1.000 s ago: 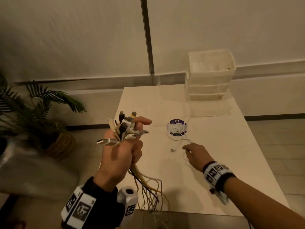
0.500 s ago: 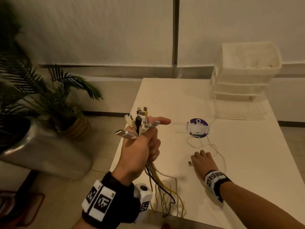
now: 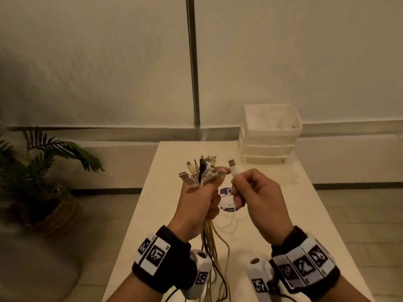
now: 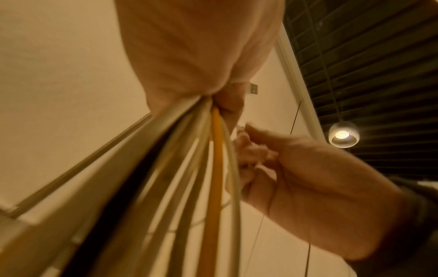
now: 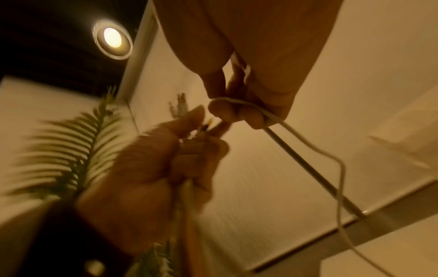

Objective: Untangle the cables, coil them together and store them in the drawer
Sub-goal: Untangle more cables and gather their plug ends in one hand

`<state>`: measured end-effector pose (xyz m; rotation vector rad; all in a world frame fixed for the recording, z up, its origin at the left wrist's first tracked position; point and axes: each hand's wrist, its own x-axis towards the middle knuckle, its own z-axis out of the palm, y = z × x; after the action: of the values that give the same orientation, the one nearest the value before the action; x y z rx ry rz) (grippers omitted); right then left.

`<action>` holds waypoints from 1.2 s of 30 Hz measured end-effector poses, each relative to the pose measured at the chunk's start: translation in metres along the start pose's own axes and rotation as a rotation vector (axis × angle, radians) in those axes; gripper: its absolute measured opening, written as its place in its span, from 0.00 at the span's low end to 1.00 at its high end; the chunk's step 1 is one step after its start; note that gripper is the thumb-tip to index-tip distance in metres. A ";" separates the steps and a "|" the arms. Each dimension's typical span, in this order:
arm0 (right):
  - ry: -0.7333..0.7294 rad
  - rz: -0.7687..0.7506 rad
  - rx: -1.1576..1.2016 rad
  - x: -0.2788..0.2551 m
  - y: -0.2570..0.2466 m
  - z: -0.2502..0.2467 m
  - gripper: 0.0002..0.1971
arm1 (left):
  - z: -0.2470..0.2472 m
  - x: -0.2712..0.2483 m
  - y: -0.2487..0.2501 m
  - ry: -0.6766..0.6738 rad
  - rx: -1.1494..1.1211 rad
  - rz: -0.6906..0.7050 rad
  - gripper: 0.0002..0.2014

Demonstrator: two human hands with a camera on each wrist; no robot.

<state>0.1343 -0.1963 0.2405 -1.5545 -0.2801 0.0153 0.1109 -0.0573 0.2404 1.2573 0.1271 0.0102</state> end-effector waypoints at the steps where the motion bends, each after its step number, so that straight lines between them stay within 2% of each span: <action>1: -0.003 -0.016 0.001 -0.003 -0.007 0.001 0.08 | 0.005 0.000 0.001 -0.006 0.006 0.028 0.09; 3: -0.008 -0.029 0.003 -0.009 -0.016 0.002 0.08 | 0.011 0.000 0.000 0.009 0.015 0.081 0.08; 6: -0.033 -0.014 -0.003 -0.019 -0.019 0.003 0.15 | 0.014 -0.003 -0.003 0.033 0.031 0.126 0.06; 8: 0.003 -0.030 -0.070 -0.027 -0.015 0.005 0.17 | 0.018 -0.009 -0.006 0.045 0.078 0.166 0.04; 10: 0.074 -0.064 -0.124 -0.034 -0.009 0.009 0.16 | 0.024 -0.016 -0.005 0.060 0.096 0.213 0.02; 12: 0.133 -0.074 -0.090 -0.039 -0.004 0.012 0.15 | 0.026 -0.021 -0.005 0.065 0.142 0.264 0.05; 14: 0.136 -0.044 -0.016 -0.045 -0.003 0.013 0.09 | 0.022 -0.023 -0.003 0.101 0.184 0.304 0.10; 15: 0.097 -0.030 -0.011 -0.047 -0.003 0.011 0.05 | 0.018 -0.022 -0.001 0.131 0.171 0.306 0.12; 17: -0.079 -0.012 -0.096 -0.049 -0.002 0.001 0.02 | 0.011 -0.021 0.008 0.186 0.074 0.283 0.15; 20: -0.380 0.054 -0.256 -0.050 0.007 -0.023 0.09 | -0.002 -0.023 0.027 0.198 -0.078 0.280 0.20; 22: -0.475 0.132 -0.329 -0.055 0.016 -0.044 0.12 | -0.015 -0.026 0.043 0.142 -0.216 0.276 0.21; 24: -0.483 0.257 -0.298 -0.061 0.022 -0.063 0.14 | -0.033 -0.030 0.058 0.072 -0.265 0.272 0.21; 26: -0.444 0.351 -0.262 -0.064 0.021 -0.076 0.15 | -0.048 -0.033 0.066 0.003 -0.180 0.232 0.22; 28: -0.411 0.386 -0.243 -0.064 0.012 -0.079 0.15 | -0.048 -0.038 0.062 -0.108 0.021 0.201 0.19; 30: -0.382 0.357 -0.252 -0.063 -0.002 -0.073 0.15 | -0.027 -0.044 0.049 -0.231 0.309 0.226 0.05; 31: -0.372 0.324 -0.268 -0.063 -0.011 -0.068 0.16 | -0.013 -0.047 0.039 -0.271 0.433 0.256 0.03; 33: -0.347 0.262 -0.266 -0.061 -0.026 -0.058 0.16 | 0.010 -0.049 0.018 -0.323 0.651 0.343 0.08; 34: -0.323 0.246 -0.244 -0.059 -0.031 -0.055 0.17 | 0.019 -0.049 0.009 -0.316 0.731 0.374 0.08; 36: -0.275 0.238 -0.223 -0.058 -0.038 -0.050 0.17 | 0.023 -0.048 0.003 -0.262 0.770 0.351 0.08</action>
<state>0.0816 -0.2573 0.2690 -1.8020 -0.3193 0.3989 0.0658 -0.0821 0.2547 2.0219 -0.3523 0.1078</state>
